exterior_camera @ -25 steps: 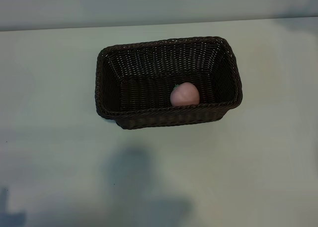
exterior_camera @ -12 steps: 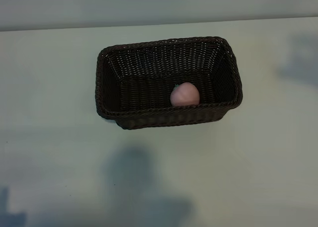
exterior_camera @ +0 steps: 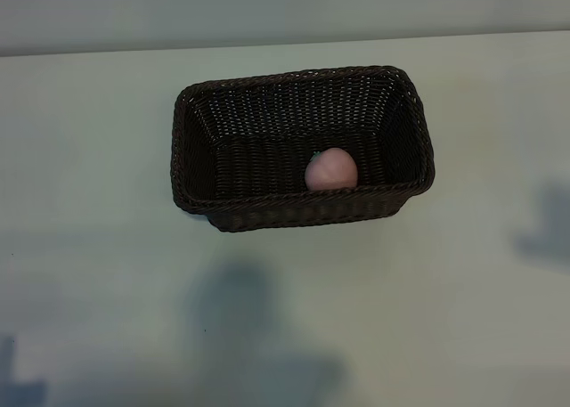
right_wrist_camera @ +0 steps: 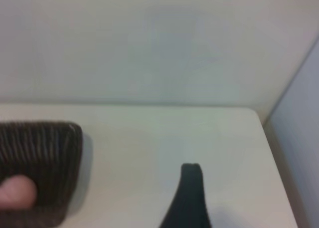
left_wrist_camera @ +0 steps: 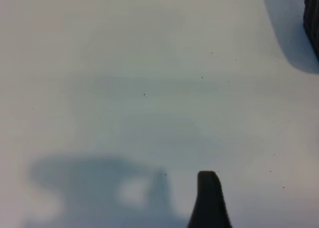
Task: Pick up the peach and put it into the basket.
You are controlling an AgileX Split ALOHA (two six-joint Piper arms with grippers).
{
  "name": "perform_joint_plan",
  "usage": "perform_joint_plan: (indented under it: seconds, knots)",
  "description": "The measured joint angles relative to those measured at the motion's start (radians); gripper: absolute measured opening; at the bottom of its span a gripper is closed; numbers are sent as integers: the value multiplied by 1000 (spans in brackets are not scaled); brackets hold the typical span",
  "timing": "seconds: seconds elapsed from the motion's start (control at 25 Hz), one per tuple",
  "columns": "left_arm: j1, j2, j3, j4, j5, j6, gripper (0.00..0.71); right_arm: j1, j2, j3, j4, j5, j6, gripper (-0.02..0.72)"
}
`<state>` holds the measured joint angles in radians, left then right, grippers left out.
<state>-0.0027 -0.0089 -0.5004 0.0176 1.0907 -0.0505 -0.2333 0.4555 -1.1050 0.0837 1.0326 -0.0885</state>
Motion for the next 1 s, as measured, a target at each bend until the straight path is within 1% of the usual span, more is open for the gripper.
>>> perform_joint_plan:
  seconds: [0.2,0.24,0.36,0.52,0.88,1.0]
  knots:
    - [0,0,0,0,0,0,530,34,-105,116,-84,-4,21,597]
    - [0,0,0,0,0,0,530,42,-127,139,-84,-11,25,597]
    - [0,0,0,0,0,0,530,66,-184,193,-108,-26,45,596]
    - [0,0,0,0,0,0,530,92,-265,258,-110,-31,50,596]
    - [0,0,0,0,0,0,530,94,-464,429,-110,-32,54,596]
    - [0,0,0,0,0,0,530,94,-464,462,-107,3,57,596]
